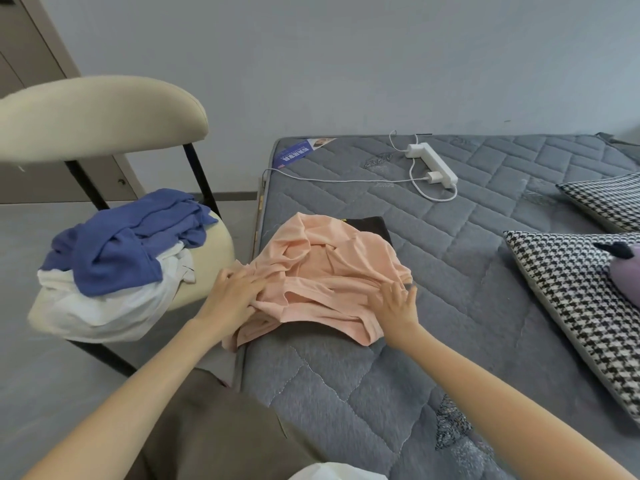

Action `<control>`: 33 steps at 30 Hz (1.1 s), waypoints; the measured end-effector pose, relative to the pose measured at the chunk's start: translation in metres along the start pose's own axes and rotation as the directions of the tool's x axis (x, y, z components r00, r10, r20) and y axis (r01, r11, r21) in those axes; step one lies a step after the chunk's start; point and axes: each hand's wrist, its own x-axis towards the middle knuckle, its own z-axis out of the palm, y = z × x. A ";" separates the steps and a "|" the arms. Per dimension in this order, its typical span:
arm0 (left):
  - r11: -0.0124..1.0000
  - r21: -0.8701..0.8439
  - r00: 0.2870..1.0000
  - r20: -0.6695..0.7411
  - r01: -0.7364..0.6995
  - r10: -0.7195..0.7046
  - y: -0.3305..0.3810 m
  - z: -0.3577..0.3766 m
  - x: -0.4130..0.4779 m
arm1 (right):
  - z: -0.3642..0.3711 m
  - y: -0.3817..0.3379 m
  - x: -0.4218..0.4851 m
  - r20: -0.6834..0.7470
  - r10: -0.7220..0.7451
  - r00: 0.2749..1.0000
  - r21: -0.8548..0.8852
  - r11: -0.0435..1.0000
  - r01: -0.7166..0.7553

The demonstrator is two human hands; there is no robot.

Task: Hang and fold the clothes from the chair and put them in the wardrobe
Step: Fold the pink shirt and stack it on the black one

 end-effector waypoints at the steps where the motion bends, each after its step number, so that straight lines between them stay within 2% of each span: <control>1: 1.000 0.000 1.000 0.004 0.002 -0.002 -0.003 -0.001 -0.002 | 0.004 -0.005 -0.002 -0.018 0.007 1.000 0.047 0.999 -0.006; 3: 0.998 -0.069 1.000 0.012 -0.009 0.010 -0.008 -0.003 -0.005 | 0.012 -0.014 -0.007 -0.062 -0.014 0.998 0.121 0.992 0.022; 5: 0.966 -0.257 0.999 0.045 0.003 0.009 -0.009 -0.009 -0.006 | 0.019 -0.017 -0.008 -0.110 -0.059 0.992 0.132 0.988 0.074; 8: 0.886 -0.452 0.995 0.059 0.104 -0.087 -0.005 -0.022 -0.010 | 0.026 -0.010 -0.009 -0.206 -0.081 0.975 0.189 0.975 0.121; 10: 0.833 -0.535 0.988 0.022 0.141 -0.153 0.000 -0.032 -0.012 | 0.031 -0.006 -0.008 -0.273 -0.060 0.960 0.329 0.932 0.152; 13: 0.776 -0.611 0.970 -0.055 0.154 -0.236 0.007 -0.055 -0.008 | 0.025 -0.002 -0.008 -0.384 0.114 0.917 0.639 0.749 0.175; 16: 0.747 -0.647 0.929 -0.164 0.152 -0.331 0.004 -0.083 0.003 | -0.015 0.009 -0.011 -0.388 0.314 0.867 0.871 0.433 0.232; 18: 0.721 -0.674 0.878 -0.234 0.164 -0.418 -0.002 -0.105 0.012 | -0.058 0.021 -0.014 -0.365 0.448 0.816 0.928 0.239 0.285; 21: 0.644 -0.757 0.807 -0.309 0.112 -0.503 -0.003 -0.145 0.021 | -0.132 0.043 -0.019 -0.404 0.587 0.701 0.902 0.127 0.413; 23: 0.590 -0.806 0.766 -0.353 0.042 -0.537 -0.003 -0.174 0.027 | -0.182 0.058 -0.024 -0.448 0.626 0.639 0.869 0.137 0.475; 25: 0.591 -0.807 0.717 -0.422 -0.018 -0.555 -0.002 -0.204 0.032 | -0.227 0.073 -0.032 -0.507 0.662 0.553 0.827 0.191 0.529; 28: 0.638 -0.769 0.613 -0.524 -0.042 -0.591 -0.003 -0.247 0.038 | -0.283 0.092 -0.049 -0.657 0.670 0.345 0.707 0.390 0.590; 30: 0.610 -0.790 0.544 -0.539 -0.061 -0.643 -0.005 -0.275 0.040 | -0.313 0.101 -0.063 -0.721 0.643 0.258 0.658 0.517 0.548; 33: 0.570 -0.814 0.450 -0.552 -0.110 -0.702 -0.010 -0.317 0.041 | -0.351 0.110 -0.088 -0.805 0.579 0.130 0.547 0.639 0.541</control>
